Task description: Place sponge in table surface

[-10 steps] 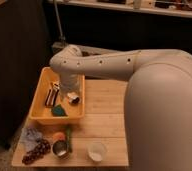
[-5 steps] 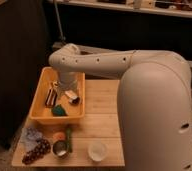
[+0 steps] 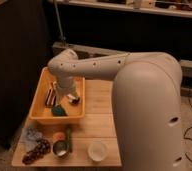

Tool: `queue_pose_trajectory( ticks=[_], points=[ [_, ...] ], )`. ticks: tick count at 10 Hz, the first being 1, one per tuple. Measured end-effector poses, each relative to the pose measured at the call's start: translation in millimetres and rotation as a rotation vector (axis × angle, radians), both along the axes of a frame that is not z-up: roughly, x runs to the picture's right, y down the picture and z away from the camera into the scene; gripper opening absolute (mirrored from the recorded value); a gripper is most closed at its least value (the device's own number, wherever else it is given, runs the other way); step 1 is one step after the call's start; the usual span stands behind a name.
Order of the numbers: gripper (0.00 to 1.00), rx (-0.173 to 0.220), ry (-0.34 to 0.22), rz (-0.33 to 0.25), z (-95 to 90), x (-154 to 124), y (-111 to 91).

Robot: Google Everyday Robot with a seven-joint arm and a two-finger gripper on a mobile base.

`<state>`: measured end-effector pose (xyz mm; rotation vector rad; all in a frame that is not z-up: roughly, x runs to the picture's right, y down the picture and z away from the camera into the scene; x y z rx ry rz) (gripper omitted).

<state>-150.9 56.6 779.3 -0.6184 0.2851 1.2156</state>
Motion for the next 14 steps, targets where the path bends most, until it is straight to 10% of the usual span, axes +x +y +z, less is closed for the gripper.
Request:
queue_pose_trajectory(
  ticks=[14],
  points=[
    [0.65,-0.027,-0.102,-0.133,71.8,-37,60]
  ],
)
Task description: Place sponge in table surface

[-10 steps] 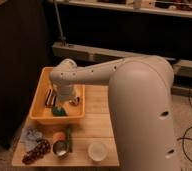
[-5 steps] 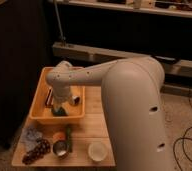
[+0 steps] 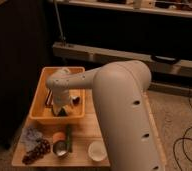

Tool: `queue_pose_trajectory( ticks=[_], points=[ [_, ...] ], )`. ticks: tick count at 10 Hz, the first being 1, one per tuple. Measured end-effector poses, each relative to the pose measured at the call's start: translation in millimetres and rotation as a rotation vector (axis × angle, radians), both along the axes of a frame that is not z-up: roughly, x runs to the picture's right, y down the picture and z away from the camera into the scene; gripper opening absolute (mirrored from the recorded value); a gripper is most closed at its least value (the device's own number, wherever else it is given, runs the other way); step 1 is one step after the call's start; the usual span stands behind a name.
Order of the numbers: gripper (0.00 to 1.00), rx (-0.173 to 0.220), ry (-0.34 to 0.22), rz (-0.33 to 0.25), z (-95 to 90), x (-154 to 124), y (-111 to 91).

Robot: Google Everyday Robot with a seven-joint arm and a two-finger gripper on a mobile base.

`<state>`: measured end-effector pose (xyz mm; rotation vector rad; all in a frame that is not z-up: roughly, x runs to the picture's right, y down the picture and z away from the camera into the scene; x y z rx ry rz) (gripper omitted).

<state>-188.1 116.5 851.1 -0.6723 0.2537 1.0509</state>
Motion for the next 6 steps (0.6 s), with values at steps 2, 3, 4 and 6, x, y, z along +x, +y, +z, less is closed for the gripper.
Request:
queue_pose_trajectory(
  ticks=[2,3,4,6],
  points=[
    [0.65,0.003,0.001,0.007,5.8,5.0,-0.4],
    [0.65,0.002,0.003,0.007,7.6,6.2,0.3],
    [0.65,0.000,0.002,0.009,8.6,5.7,1.6],
    [0.65,-0.001,0.003,0.024,12.2,9.7,3.7]
  ],
)
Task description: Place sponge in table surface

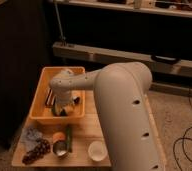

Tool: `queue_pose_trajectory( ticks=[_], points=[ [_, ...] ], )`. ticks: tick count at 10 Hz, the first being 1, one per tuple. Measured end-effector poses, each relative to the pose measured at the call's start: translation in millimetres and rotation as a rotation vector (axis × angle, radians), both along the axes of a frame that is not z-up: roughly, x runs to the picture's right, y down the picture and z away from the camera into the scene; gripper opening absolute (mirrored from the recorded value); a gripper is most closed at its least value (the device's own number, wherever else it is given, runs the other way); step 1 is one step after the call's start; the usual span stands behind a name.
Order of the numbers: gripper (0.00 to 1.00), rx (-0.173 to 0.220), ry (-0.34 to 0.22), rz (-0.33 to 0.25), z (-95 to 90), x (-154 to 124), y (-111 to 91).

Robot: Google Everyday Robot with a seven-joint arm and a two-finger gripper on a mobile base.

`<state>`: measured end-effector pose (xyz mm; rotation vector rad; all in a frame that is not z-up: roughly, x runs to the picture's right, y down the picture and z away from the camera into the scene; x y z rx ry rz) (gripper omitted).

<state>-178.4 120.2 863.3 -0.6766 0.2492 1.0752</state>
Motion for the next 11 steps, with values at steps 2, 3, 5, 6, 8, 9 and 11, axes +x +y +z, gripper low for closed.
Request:
queue_pose_trajectory(
  ticks=[2,3,5,6,8,9,11],
  points=[
    [0.57,0.009,0.003,0.005,-2.3,-3,0],
    [0.48,0.016,0.009,0.004,-5.2,-8,-2],
    [0.38,0.025,0.023,-0.004,-12.3,-18,-8],
    [0.42,0.028,0.030,-0.002,-13.0,-19,-11],
    [0.61,0.029,0.033,0.005,-13.8,-24,-14],
    [0.71,0.030,0.035,0.006,-14.8,-28,-16],
    [0.80,0.031,0.040,0.005,-15.8,-37,-19]
  ],
)
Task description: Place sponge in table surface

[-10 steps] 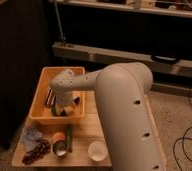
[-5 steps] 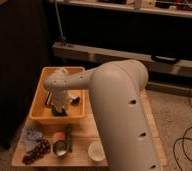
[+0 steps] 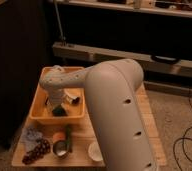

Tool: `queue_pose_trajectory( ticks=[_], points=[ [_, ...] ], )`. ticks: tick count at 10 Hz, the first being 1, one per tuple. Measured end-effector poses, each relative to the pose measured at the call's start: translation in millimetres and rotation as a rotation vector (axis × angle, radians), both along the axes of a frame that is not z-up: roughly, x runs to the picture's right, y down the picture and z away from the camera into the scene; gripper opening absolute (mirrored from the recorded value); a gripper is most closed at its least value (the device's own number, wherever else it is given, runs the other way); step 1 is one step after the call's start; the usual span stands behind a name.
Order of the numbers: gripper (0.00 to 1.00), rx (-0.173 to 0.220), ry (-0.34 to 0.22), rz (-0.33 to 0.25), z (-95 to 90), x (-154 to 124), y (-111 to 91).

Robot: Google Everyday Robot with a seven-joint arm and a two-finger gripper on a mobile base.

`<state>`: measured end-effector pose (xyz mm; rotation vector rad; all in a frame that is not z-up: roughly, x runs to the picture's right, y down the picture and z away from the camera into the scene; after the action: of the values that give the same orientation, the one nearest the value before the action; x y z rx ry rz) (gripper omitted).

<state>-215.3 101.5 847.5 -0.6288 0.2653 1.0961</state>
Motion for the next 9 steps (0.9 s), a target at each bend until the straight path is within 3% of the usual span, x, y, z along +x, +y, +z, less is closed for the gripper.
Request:
queue_pose_trajectory(
  ticks=[3,9],
  points=[
    [0.80,-0.012,-0.001,0.033,4.3,2,-1],
    [0.80,-0.037,-0.073,0.083,13.9,0,6]
  ],
)
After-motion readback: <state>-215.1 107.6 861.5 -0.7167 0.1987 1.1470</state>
